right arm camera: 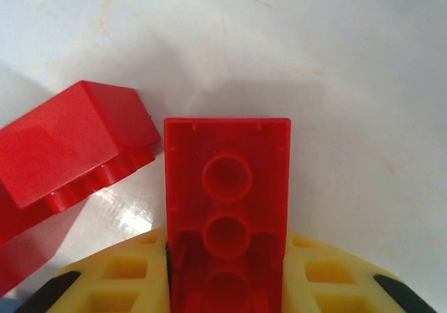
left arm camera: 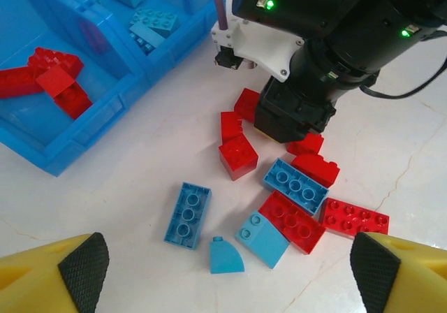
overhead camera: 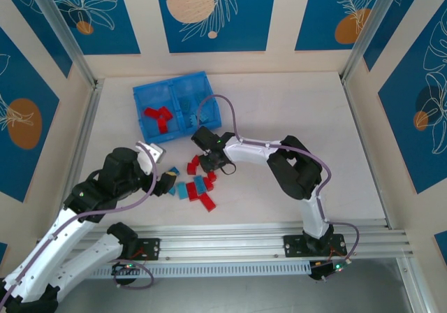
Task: Sort the legos into containers by color
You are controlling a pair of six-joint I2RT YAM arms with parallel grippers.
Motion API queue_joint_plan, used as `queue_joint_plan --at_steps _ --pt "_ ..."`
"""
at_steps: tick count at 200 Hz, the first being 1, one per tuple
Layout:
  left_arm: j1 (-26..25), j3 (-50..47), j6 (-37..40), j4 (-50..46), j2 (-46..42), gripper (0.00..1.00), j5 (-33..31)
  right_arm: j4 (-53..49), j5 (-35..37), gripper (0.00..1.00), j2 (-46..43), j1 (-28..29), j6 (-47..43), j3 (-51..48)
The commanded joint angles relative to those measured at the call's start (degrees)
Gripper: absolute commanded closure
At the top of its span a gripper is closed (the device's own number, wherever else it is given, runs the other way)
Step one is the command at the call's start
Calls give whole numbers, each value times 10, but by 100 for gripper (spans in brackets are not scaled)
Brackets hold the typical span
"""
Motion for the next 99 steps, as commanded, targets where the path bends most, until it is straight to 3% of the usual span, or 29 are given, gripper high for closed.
queue_joint_plan --at_steps 1,32,56,76,99 --pt "-5 -4 -4 14 -14 5 -29 -8 23 74 -59 1 13 -10" --pt "-4 -7 -37 23 -42 0 -124 38 17 74 -173 24 -1 -40" --pt "-2 -19 -72 40 -84 0 -215 102 -7 73 -214 53 -16 -32" --pt "2 -23 -98 37 -113 0 -290 169 -17 72 -201 63 -30 -7" --pt "4 -22 -114 18 -136 0 -358 189 3 72 -123 61 -44 79"
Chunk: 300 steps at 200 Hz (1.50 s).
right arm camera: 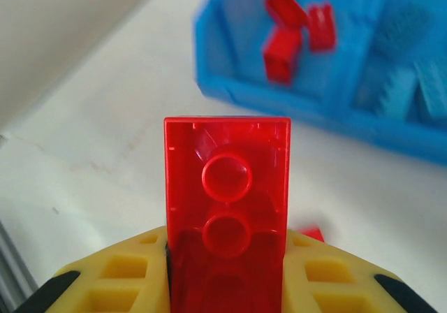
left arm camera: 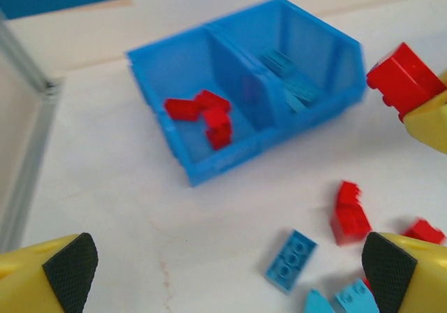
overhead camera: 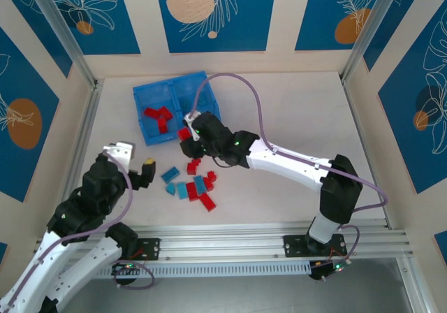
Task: Sort the legos into containers by color
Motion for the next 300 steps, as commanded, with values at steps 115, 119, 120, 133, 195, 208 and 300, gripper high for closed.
queue_joint_plan --at_steps 115,119,120,133,195,208,300 --pt "10 -8 -40 -31 -45 0 -155 -166 -5 72 590 -54 -68 759" --pt "10 -9 -38 -31 -44 0 -152 -155 -11 72 589 -55 -69 753" --pt "11 -9 -38 -31 -44 0 -151 -153 -14 72 589 -55 -70 751" --pt "11 -8 -37 -30 -36 0 -143 -129 -41 72 587 -60 -73 734" --pt "11 -5 -37 -36 -22 0 -140 -99 -70 61 590 -66 -54 737" --pt "11 -5 -38 -36 -22 0 -141 -94 -74 58 590 -68 -44 742" --pt "12 -12 -32 -24 -10 0 -141 -176 -116 49 410 -65 -35 671"
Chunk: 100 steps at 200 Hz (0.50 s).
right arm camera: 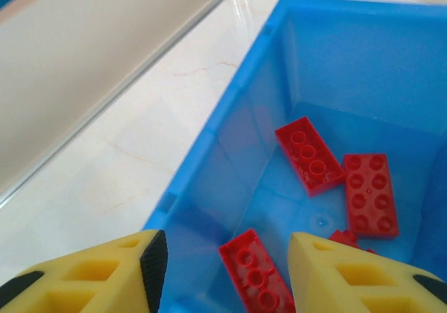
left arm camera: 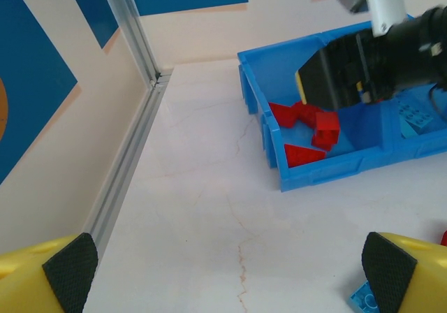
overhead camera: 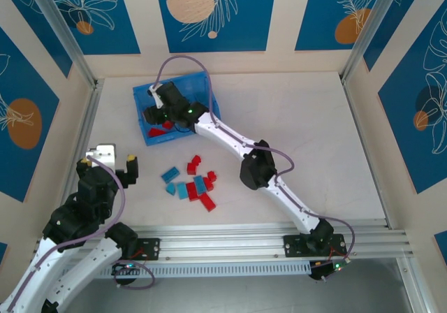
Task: Sort the legos into containers by color
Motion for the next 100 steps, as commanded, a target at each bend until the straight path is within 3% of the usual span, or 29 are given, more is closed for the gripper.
queue_joint_plan --at_steps 1,30,46,58,87,100 --pt "4 -9 0 7 12 0 5 -38 -32 49 -134 5 7 -52" --pt "4 -5 -7 7 48 0 10 -47 -90 46 -304 3 -9 -256" --pt "4 11 -28 -11 74 0 45 -43 -148 43 -409 4 -35 -379" --pt "4 22 -57 -21 94 0 97 -35 -188 40 -487 5 -57 -484" --pt "4 15 -73 20 180 0 299 -4 -218 31 -673 12 -74 -712" --pt "4 22 -66 6 254 0 332 6 -222 27 -737 12 -64 -783"
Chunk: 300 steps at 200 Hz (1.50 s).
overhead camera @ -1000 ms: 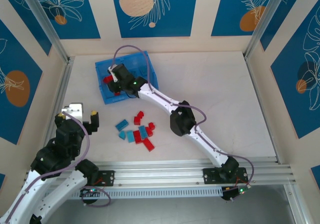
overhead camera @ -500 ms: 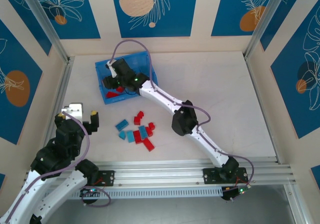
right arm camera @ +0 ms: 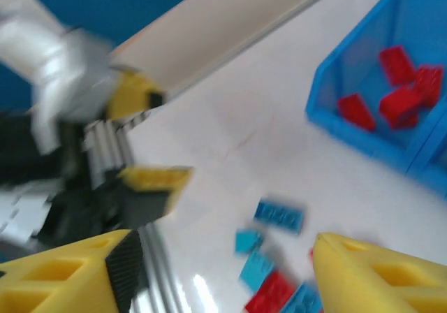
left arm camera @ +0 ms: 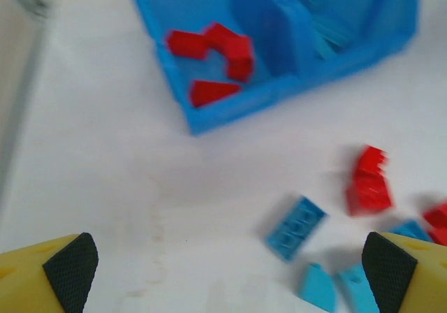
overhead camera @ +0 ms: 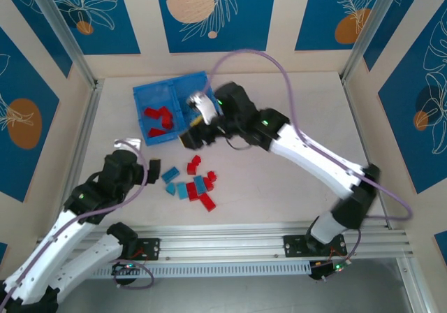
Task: Sort the legos into containers by color
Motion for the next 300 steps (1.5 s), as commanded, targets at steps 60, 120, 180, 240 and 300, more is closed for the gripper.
queue_joint_plan --at_steps 60,120,180,240,300 --pt "20 57 35 17 371 2 148 46 -32 14 -211 3 41 -277" --pt "90 70 37 74 484 13 180 35 -31 12 -204 3 43 -274" --pt "107 58 25 105 517 27 259 42 -34 12 -182 3 60 -270" --pt "108 70 -3 86 559 51 234 39 -37 13 -159 3 73 -252" --pt "107 63 -26 94 512 74 234 36 -15 13 -159 1 84 -254"
